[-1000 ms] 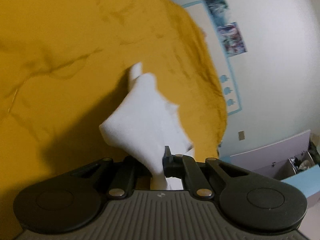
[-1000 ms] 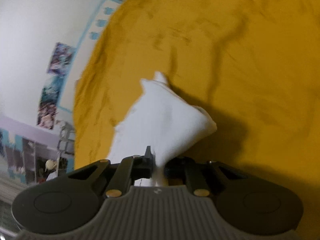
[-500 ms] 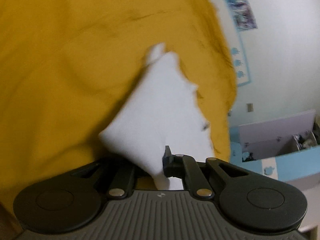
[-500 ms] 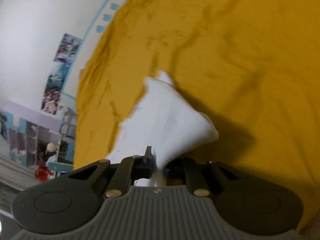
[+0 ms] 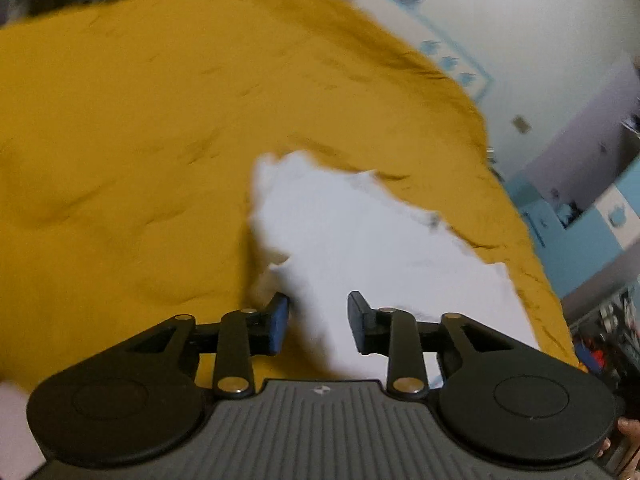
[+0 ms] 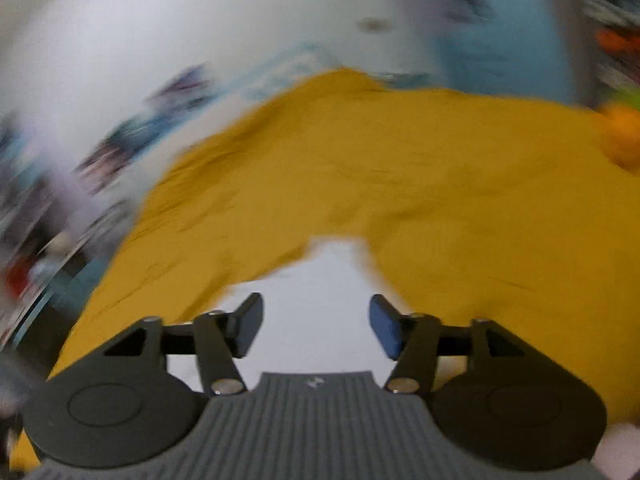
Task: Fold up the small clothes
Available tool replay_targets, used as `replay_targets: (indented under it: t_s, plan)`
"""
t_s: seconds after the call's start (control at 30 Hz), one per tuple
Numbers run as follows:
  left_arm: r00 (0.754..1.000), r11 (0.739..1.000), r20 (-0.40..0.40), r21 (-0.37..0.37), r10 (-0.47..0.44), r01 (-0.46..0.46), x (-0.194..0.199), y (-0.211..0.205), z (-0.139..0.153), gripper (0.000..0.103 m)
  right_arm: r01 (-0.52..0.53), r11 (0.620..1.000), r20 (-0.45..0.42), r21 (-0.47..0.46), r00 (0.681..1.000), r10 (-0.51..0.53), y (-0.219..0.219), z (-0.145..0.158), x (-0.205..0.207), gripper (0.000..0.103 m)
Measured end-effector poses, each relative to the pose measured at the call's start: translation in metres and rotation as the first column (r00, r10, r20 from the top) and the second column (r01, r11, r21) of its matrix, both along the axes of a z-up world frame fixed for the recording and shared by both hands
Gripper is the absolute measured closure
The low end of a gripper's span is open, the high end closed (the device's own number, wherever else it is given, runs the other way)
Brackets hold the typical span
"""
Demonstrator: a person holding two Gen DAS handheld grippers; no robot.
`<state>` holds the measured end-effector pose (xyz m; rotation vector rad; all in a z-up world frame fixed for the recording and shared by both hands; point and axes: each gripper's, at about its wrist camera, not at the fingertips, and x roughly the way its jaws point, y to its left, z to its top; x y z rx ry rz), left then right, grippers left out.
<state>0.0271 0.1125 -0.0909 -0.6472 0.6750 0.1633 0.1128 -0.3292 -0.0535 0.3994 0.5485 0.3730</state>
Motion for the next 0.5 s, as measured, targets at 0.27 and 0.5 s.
replay_targets:
  t_s: [0.27, 0.5]
  plan:
    - [0.973, 0.990, 0.198, 0.095, -0.118, 0.101, 0.017, -0.087, 0.030, 0.061, -0.262, 0.965, -0.048, -0.004, 0.964, 0.261, 0.109, -0.037, -0.012, 0.053]
    - [0.985, 0.985, 0.061, -0.046, -0.162, 0.165, 0.047, -0.088, -0.022, 0.045, -0.257, 0.966, -0.127, -0.033, 0.960, 0.251, 0.118, -0.070, -0.010, 0.053]
